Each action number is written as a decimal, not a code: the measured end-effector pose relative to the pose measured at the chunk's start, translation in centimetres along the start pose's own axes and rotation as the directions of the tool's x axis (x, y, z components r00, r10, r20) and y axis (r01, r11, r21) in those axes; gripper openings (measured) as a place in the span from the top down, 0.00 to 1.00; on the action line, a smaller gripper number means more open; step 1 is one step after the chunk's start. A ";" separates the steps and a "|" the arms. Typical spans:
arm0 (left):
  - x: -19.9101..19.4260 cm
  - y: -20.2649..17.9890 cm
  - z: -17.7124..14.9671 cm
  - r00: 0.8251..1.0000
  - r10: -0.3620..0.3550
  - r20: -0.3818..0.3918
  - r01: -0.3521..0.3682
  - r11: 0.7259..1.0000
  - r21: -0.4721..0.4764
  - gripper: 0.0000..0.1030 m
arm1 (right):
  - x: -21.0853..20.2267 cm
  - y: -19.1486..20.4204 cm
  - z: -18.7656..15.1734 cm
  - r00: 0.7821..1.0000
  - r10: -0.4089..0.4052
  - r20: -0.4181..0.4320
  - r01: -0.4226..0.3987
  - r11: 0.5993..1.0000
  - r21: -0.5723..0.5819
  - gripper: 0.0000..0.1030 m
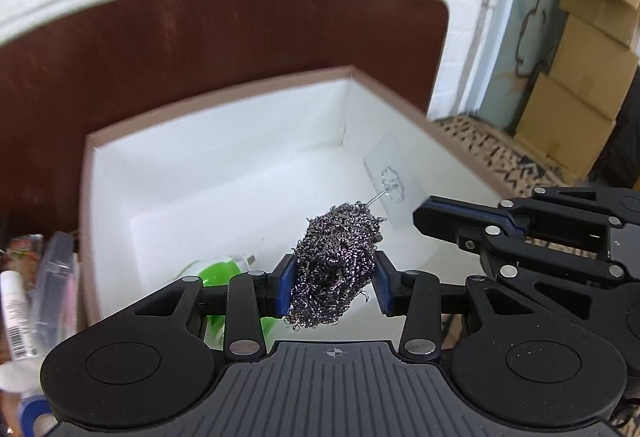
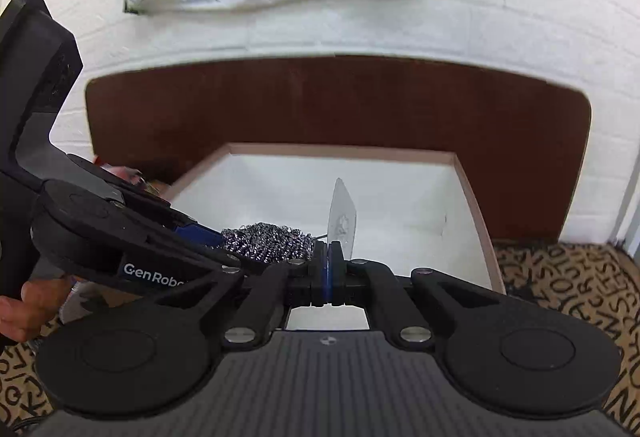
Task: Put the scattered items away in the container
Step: 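Carry the steel wool into the box and open the left gripper, then withdraw the left tool from the box toward the pile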
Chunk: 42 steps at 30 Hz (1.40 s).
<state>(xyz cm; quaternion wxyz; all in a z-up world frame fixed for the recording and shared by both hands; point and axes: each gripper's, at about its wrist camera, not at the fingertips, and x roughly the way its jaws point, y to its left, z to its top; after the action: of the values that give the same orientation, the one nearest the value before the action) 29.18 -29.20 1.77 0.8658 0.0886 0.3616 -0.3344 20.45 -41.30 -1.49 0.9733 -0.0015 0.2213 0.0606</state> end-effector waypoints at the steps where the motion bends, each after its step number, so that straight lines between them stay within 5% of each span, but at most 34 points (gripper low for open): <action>1: 0.5 0.1 -0.1 1.000 0.004 -0.009 -0.004 1.000 0.002 0.58 | 0.3 -0.3 -0.2 1.000 -0.002 -0.011 0.002 1.000 0.007 0.99; 3: 1.2 0.2 -0.1 1.000 0.006 -0.017 -0.006 1.000 0.003 0.37 | 0.9 -0.9 -0.5 1.000 -0.003 -0.029 0.003 1.000 0.019 0.99; 7: 0.9 0.6 -0.2 0.999 0.033 0.022 -0.032 0.999 -0.011 0.18 | 0.8 -1.5 -0.7 0.999 -0.026 -0.030 0.026 0.999 0.028 0.92; 8: 0.5 0.9 -0.3 0.999 0.027 0.044 -0.026 1.000 -0.016 0.13 | 0.7 -1.6 -0.7 0.999 -0.038 -0.026 0.039 0.999 0.030 0.86; 10: -0.8 1.2 -0.5 0.995 0.026 0.095 -0.023 0.999 -0.030 0.12 | 0.3 -2.0 -0.6 0.997 -0.076 -0.012 0.076 0.996 0.045 0.46; 12: -1.8 1.6 -0.7 0.991 0.027 0.134 -0.021 0.999 -0.045 0.02 | -0.2 -2.3 -0.8 0.993 -0.119 0.008 0.118 0.991 0.063 0.24; 18: -3.9 1.0 -1.5 0.979 0.060 0.195 -0.050 0.997 -0.055 0.00 | -1.7 -0.8 -0.9 0.993 -0.107 0.050 0.106 0.994 0.040 0.02; 42: -12.3 -0.3 -6.8 0.958 0.174 0.228 -0.156 0.983 -0.095 0.00 | -8.0 6.7 -1.5 0.993 -0.071 0.095 0.072 0.997 -0.007 0.00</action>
<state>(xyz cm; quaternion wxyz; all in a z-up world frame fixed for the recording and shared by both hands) 18.82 -20.40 5.31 0.9301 0.0452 0.2601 -0.2553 11.85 -35.59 0.74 0.9842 -0.0115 0.1744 0.0271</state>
